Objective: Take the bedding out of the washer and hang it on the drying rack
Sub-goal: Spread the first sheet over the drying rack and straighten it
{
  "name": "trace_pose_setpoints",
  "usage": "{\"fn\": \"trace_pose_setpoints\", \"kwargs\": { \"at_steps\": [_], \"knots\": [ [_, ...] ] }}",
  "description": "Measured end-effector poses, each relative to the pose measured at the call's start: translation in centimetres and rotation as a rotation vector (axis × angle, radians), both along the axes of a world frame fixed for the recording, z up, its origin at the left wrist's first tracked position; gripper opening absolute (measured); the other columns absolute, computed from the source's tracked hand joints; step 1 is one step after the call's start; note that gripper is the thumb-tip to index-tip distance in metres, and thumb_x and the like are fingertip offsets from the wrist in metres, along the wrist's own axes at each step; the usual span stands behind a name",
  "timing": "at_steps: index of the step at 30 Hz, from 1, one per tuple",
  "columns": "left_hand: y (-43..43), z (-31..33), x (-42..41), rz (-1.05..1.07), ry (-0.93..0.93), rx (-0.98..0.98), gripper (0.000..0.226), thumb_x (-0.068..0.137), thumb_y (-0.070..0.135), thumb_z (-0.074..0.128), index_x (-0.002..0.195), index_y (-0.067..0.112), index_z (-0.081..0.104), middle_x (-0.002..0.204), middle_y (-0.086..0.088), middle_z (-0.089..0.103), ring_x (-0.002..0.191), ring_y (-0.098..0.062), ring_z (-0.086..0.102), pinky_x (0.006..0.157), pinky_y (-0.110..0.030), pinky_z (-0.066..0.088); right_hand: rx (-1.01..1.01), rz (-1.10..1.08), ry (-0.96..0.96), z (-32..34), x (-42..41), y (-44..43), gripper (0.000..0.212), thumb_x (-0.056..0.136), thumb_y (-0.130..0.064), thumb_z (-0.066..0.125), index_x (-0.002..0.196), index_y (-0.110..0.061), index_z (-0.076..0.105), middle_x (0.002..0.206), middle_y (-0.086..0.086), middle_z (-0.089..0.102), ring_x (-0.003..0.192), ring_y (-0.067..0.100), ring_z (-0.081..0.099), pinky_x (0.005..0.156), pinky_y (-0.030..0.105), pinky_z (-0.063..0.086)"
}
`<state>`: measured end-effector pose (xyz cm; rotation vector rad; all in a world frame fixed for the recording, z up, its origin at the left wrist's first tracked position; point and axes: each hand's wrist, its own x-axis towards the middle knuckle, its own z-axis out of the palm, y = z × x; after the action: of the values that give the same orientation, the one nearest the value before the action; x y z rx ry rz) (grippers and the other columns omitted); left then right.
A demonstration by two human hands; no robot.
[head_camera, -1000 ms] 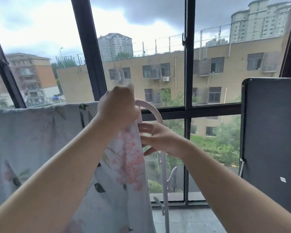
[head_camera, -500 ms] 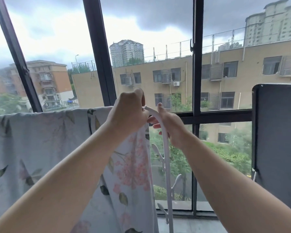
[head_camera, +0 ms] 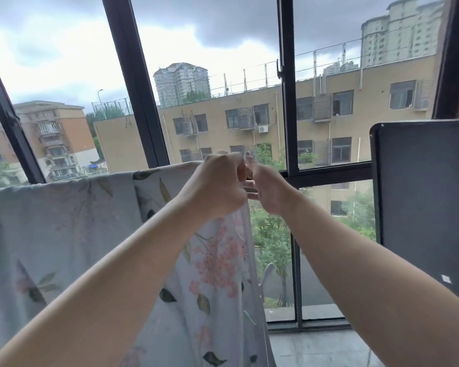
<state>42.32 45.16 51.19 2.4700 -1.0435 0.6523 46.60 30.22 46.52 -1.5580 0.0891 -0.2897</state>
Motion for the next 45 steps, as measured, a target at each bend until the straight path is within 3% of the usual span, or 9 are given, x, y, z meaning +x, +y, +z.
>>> {"fn": "trace_pose_setpoints", "kwargs": {
  "at_steps": [5,9,15,20,25,27,31,38,45],
  "knots": [
    [-3.3,-0.1,-1.7,-0.077,-0.052,-0.112,0.015,0.078,0.007,0.067,0.09,0.016,0.062,0.098,0.004,0.056,0.08,-0.001,0.048,0.056,-0.01,0.034,-0.04,-0.038,-0.107,0.1,-2.0,-2.5,0.024,0.101,-0.037,0.052,0.089,-0.021,0.064,0.061,-0.016,0.058,0.068,0.009,0.047,0.061,0.026,0.035],
    [-5.9,0.4,-3.0,-0.155,-0.074,-0.23,0.014,0.078,0.008,0.067,0.084,0.019,0.061,0.089,0.012,0.051,0.078,0.0,0.05,0.057,-0.005,0.037,0.004,-0.108,-0.16,0.0,-4.4,-5.4,0.058,0.093,-0.062,0.053,0.135,-0.022,0.058,0.089,-0.017,0.068,0.092,0.01,0.062,0.074,0.03,0.047],
    [-10.9,2.6,-4.2,-0.252,-0.09,-0.402,0.018,0.081,0.016,0.075,0.087,0.023,0.06,0.099,0.009,0.06,0.087,-0.005,0.056,0.062,-0.008,0.036,0.086,-0.172,-0.162,0.2,-8.1,-8.9,0.045,0.101,-0.062,0.04,0.128,-0.033,0.061,0.137,-0.005,0.06,0.131,0.018,0.051,0.109,0.046,0.04],
    [-14.8,3.7,-5.3,-0.33,-0.102,-0.444,0.019,0.077,0.01,0.074,0.09,0.02,0.064,0.098,0.007,0.064,0.086,-0.006,0.058,0.068,-0.009,0.045,0.154,-0.158,-0.209,0.3,-10.8,-11.5,0.04,0.107,-0.053,0.035,0.105,-0.029,0.067,0.077,-0.015,0.074,0.074,0.001,0.07,0.067,0.02,0.052],
    [-15.6,2.4,-4.4,-0.44,0.053,-0.347,0.023,0.08,0.006,0.065,0.091,0.027,0.065,0.107,0.01,0.068,0.099,-0.004,0.066,0.084,-0.029,0.058,0.38,-0.091,-0.258,-1.4,-11.6,-12.9,0.071,0.1,-0.068,0.022,0.139,-0.019,0.056,0.118,0.01,0.073,0.115,0.024,0.067,0.093,0.037,0.054],
    [-14.3,2.0,-3.0,-0.383,0.04,-0.261,0.03,0.085,0.002,0.063,0.098,0.028,0.065,0.116,0.01,0.066,0.107,-0.004,0.062,0.09,-0.023,0.055,0.39,-0.036,-0.211,-2.2,-11.7,-12.8,0.072,0.095,-0.072,0.033,0.14,-0.021,0.056,0.13,0.016,0.066,0.122,0.03,0.063,0.102,0.044,0.05],
    [-9.7,1.0,0.6,-0.13,-0.064,-0.14,0.03,0.09,-0.003,0.054,0.109,0.018,0.067,0.121,0.004,0.063,0.102,-0.009,0.053,0.082,-0.015,0.039,0.211,-0.196,-0.124,-3.1,-11.3,-11.3,0.029,0.092,-0.029,0.073,0.106,-0.004,0.073,0.113,0.023,0.072,0.085,0.028,0.071,0.076,0.04,0.059],
    [-3.4,-0.2,4.4,0.2,-0.11,-0.032,0.039,0.103,0.042,0.043,0.093,0.015,0.07,0.076,-0.004,0.066,0.072,-0.026,0.061,0.074,-0.036,0.05,0.208,-0.407,-0.208,-0.1,-10.3,-11.8,0.023,0.099,-0.033,0.064,0.081,-0.018,0.064,0.077,-0.001,0.058,0.073,0.017,0.058,0.07,0.034,0.054],
    [-1.6,-0.6,4.9,0.298,-0.145,-0.11,0.049,0.106,0.05,0.03,0.082,0.021,0.062,0.089,-0.014,0.071,0.083,-0.034,0.06,0.091,-0.046,0.04,0.112,-0.582,-0.306,3.1,-10.3,-14.6,0.03,0.095,-0.042,0.066,0.071,-0.023,0.069,0.072,-0.001,0.058,0.075,0.022,0.056,0.072,0.043,0.057]
  ]
}}
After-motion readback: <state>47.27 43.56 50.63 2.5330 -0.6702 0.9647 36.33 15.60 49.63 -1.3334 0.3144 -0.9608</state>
